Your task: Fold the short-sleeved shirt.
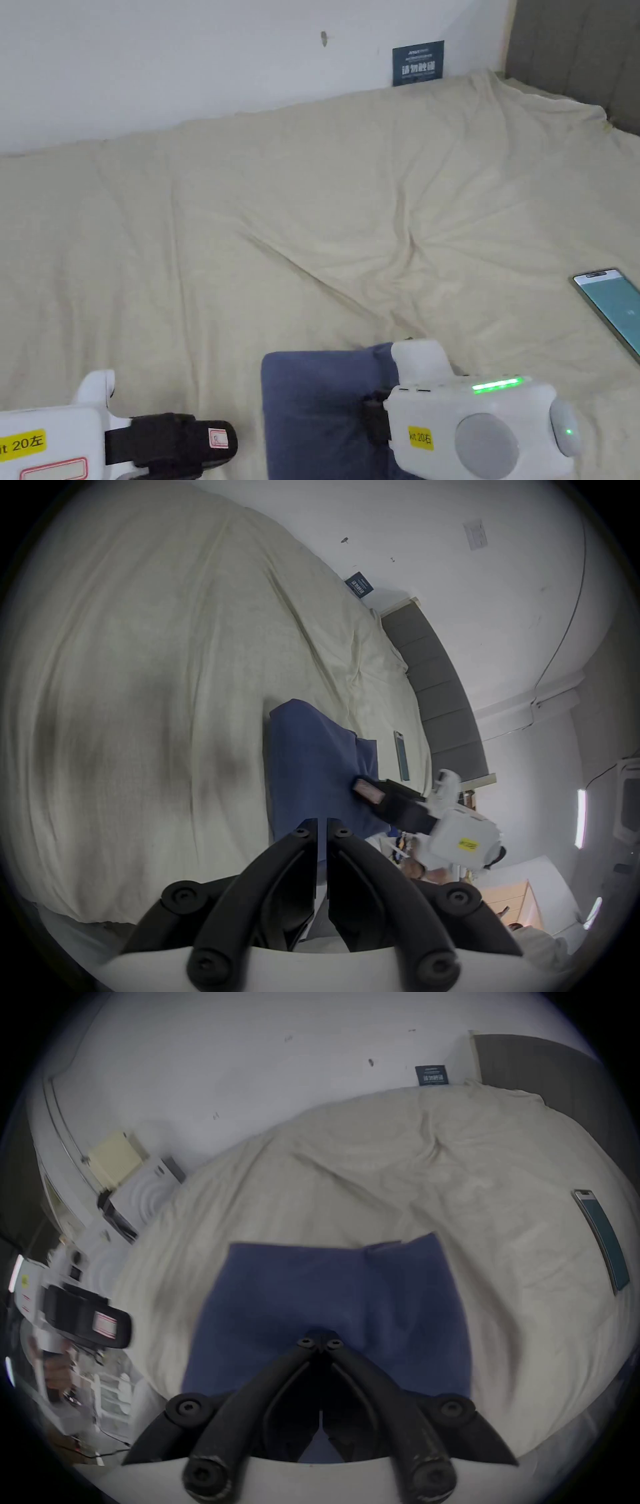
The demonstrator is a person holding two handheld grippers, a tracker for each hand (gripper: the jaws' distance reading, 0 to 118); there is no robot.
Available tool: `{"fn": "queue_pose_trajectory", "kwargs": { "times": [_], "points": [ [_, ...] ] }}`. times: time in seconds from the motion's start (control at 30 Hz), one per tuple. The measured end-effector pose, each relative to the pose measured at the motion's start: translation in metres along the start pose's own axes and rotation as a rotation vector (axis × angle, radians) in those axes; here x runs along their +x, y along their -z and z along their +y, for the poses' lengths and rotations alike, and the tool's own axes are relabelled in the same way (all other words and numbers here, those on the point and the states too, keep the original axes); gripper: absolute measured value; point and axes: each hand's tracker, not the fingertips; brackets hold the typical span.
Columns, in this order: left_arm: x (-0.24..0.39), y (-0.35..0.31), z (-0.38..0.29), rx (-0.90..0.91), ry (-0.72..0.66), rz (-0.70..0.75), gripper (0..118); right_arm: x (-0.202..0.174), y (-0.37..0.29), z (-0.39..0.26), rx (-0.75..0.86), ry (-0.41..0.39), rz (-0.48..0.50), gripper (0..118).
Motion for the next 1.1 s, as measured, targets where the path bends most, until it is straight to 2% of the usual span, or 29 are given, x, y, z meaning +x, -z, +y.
{"fn": "queue_pose_trajectory", "kwargs": {
  "times": [0.03,0.07,0.17,0.2,0.33,0.4,0.47,0.53,0.73,0.83,0.9,1.03,1.07,1.1],
  "points": [
    [-0.002,0.006,0.002,-0.009,-0.003,-0.003,7,0.002,0.007,-0.005,-0.007,0.009,-0.002,0],
    [-0.002,0.012,0.005,-0.027,0.006,0.003,13,0.007,0.007,-0.009,-0.001,0.03,0.012,0],
    [-0.003,0.038,0.013,-0.063,0.023,0.004,100,0.017,0.0,-0.01,0.021,0.096,0.054,0],
    [-0.003,0.047,0.016,-0.076,0.015,-0.006,118,0.019,0.001,-0.01,0.018,0.1,0.059,0],
    [-0.006,0.078,0.031,-0.124,-0.029,-0.118,118,0.022,-0.002,-0.009,0.015,0.118,0.077,0],
    [-0.01,0.089,0.037,-0.133,-0.071,-0.108,118,0.021,-0.002,-0.009,0.014,0.111,0.075,0],
    [-0.01,0.104,0.042,-0.183,-0.039,-0.101,118,0.021,-0.002,-0.009,0.013,0.1,0.073,0],
    [-0.02,0.112,0.046,-0.19,-0.016,-0.018,118,0.021,-0.003,-0.009,0.013,0.104,0.075,0],
    [-0.03,0.117,0.042,-0.207,-0.035,-0.158,118,0.025,-0.001,-0.008,0.006,0.133,0.097,0],
    [-0.03,0.134,0.037,-0.241,0.015,-0.233,118,0.027,-0.001,-0.008,0.006,0.138,0.105,0],
    [-0.027,0.139,0.039,-0.237,0.024,-0.215,118,0.028,-0.001,-0.008,0.006,0.148,0.111,0],
    [-0.029,0.153,0.044,-0.245,-0.016,-0.27,117,0.03,0.0,-0.007,0.001,0.175,0.122,0],
    [-0.026,0.154,0.044,-0.242,-0.013,-0.263,115,0.03,-0.001,-0.007,0.001,0.175,0.12,0],
    [-0.022,0.155,0.043,-0.239,0.005,-0.253,99,0.029,-0.001,-0.006,0.001,0.176,0.118,0]
  ]
}}
